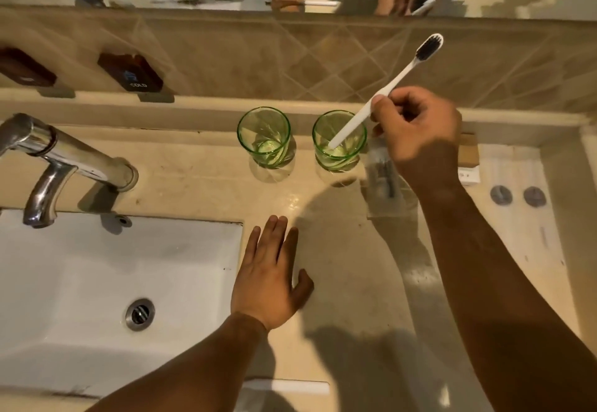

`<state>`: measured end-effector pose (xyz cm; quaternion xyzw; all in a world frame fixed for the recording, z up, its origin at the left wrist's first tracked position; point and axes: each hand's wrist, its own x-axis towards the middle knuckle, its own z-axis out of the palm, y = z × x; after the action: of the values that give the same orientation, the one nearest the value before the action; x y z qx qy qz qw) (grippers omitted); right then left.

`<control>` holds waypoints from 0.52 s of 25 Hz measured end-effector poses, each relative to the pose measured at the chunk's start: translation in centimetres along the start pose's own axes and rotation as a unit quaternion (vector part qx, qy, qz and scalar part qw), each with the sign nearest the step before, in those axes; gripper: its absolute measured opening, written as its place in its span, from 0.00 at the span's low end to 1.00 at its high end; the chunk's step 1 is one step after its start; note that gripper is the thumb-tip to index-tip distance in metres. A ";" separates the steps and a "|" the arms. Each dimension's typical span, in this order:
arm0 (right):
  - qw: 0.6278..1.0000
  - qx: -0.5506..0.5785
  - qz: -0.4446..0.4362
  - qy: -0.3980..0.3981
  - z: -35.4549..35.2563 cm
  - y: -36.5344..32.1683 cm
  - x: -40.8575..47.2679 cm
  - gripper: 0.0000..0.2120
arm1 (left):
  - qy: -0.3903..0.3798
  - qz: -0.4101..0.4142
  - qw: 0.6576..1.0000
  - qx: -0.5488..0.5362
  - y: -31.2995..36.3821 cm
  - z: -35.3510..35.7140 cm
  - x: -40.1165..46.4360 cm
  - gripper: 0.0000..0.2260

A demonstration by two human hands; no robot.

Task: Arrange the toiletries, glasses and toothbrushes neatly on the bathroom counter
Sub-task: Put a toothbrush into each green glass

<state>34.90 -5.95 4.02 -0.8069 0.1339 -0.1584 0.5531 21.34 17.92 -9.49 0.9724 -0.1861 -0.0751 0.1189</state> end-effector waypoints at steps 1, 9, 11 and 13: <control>1.000 -0.015 0.006 -0.001 0.2 0.2 0.2 0.10 | 0.001 0.001 1.000 -0.005 0.0 0.0 0.0 0.33; 0.996 -0.079 0.001 -0.039 2.0 2.5 0.4 0.11 | 0.002 -0.002 1.000 -0.016 0.0 0.2 0.0 0.32; 0.997 -0.065 0.005 -0.030 2.4 2.9 0.3 0.10 | 0.001 -0.001 1.000 -0.017 0.0 0.2 0.1 0.32; 0.998 -0.055 0.006 -0.018 2.6 3.4 0.3 0.10 | 0.003 -0.002 1.000 -0.021 -0.1 0.2 0.0 0.32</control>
<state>36.09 -5.04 0.00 -0.8380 0.1376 -0.1329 0.5111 21.35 17.93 -9.70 0.9704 -0.1819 -0.0766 0.1393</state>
